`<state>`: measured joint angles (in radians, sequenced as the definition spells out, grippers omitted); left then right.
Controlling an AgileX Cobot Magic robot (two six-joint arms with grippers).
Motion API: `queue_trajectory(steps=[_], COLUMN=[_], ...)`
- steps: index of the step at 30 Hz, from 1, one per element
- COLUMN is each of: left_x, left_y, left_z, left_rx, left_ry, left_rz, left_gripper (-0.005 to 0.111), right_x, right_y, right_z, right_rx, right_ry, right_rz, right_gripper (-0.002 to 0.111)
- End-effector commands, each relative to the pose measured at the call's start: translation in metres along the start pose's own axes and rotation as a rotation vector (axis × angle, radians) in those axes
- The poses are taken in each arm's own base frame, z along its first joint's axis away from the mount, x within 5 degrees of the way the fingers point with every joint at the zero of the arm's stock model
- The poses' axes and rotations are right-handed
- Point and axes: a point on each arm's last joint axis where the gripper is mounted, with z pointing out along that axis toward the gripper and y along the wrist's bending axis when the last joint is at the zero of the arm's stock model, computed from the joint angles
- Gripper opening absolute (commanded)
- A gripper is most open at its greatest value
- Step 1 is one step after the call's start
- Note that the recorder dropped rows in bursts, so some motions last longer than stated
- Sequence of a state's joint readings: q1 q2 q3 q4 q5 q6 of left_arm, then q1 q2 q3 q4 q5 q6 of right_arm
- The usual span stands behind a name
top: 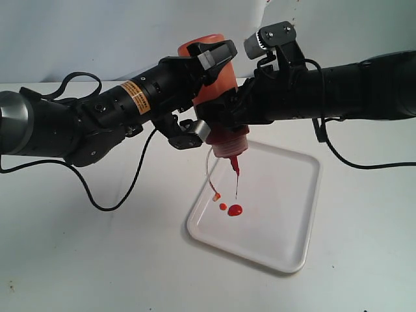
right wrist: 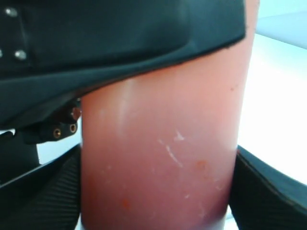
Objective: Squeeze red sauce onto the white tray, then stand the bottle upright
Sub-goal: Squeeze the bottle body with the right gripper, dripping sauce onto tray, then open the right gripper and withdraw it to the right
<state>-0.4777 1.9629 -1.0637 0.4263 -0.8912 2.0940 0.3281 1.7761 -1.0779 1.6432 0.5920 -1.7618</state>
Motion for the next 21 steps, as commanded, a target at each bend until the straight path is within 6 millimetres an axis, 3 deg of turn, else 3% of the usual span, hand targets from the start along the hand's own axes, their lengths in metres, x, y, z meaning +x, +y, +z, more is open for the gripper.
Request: queue_trajectory(steps=[1,3,4,10,21], left_x=[0.011,0.011,0.011,0.011,0.012], left_y=[0.011,0.011,0.011,0.011,0.011], left_z=[0.001,0.001,0.001,0.001,0.001], left_rx=[-0.057,-0.057,-0.057,-0.057,-0.052], left_ry=[0.061,0.061,0.061,0.061,0.070], left_rz=[-0.028,-0.028,-0.028,-0.028,-0.037], left_gripper=[0.000,0.000,0.000,0.000,0.000], right_x=[-0.002,-0.002,-0.002,-0.007,-0.032], right_y=[-0.004,-0.005,-0.005,0.000,0.013], right_z=[0.000,0.000,-0.001,-0.007,-0.051], right_rx=[0.045,0.064,0.063,0.044,0.174], right_ry=[-0.002,-0.004,0.001,0.007,0.053], right_rz=[-0.008,0.003,-0.008,-0.075,-0.178], right_gripper=[0.061,0.094,0.105,0.105,0.105])
